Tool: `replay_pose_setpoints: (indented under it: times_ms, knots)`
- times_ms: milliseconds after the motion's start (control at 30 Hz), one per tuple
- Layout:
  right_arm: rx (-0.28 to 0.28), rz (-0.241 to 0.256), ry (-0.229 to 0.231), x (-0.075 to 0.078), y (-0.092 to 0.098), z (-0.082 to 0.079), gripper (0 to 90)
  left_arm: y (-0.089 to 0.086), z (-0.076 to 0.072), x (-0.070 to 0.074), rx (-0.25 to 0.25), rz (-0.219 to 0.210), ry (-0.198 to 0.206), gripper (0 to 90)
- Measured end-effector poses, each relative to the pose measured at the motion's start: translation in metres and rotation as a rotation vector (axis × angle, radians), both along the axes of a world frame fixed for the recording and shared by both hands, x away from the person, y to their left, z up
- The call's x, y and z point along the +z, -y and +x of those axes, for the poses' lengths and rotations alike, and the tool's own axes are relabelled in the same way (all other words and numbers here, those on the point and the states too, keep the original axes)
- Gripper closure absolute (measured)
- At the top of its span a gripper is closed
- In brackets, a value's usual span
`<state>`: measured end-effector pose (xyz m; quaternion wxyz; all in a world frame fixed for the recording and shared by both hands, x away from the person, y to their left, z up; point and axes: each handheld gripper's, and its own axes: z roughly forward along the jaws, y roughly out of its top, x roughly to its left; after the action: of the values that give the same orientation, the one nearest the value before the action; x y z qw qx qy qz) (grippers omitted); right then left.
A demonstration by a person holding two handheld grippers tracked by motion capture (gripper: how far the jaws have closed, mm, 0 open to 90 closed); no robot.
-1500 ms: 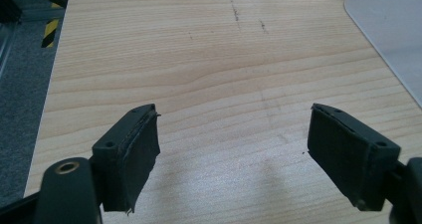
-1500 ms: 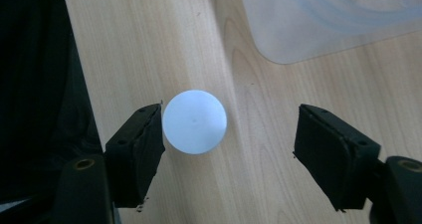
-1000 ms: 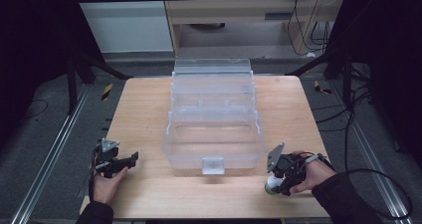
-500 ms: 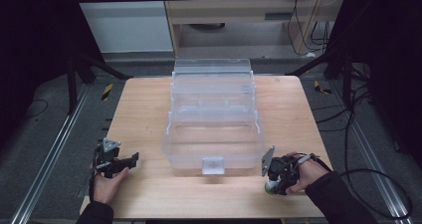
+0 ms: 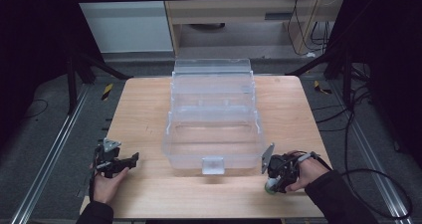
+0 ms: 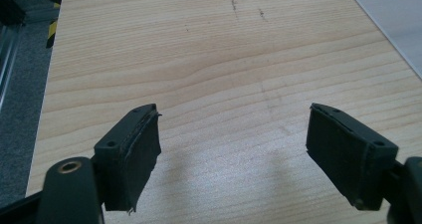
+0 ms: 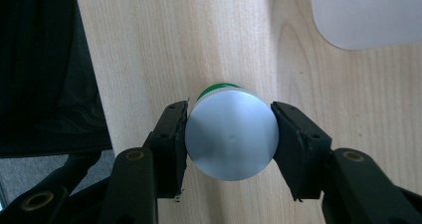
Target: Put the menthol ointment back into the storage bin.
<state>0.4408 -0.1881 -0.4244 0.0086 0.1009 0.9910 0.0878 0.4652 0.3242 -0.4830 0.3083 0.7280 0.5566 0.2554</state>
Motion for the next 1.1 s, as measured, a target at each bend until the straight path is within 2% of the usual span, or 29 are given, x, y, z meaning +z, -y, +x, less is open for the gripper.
replay_pose_setpoints:
  times_ms: [233, 533, 767, 1100]
  knots:
    - [-0.048, 0.033, 0.018, 0.022, 0.007, 0.001, 50.4, 0.000, 0.000, -0.001, -0.004, 0.003, -0.006, 20.7]
    - [-0.097, 0.085, 0.046, 0.064, 0.016, 0.004, 50.4, 0.001, 0.001, -0.001, -0.008, 0.004, -0.010, 20.9]
    - [-0.089, 0.064, 0.038, 0.079, 0.013, 0.008, 50.4, 0.001, 0.000, 0.000, -0.010, 0.005, -0.009, 21.0]
    - [-0.081, 0.057, 0.037, 0.100, 0.006, 0.025, 50.5, 0.001, 0.001, 0.000, -0.011, 0.006, -0.010, 21.0]
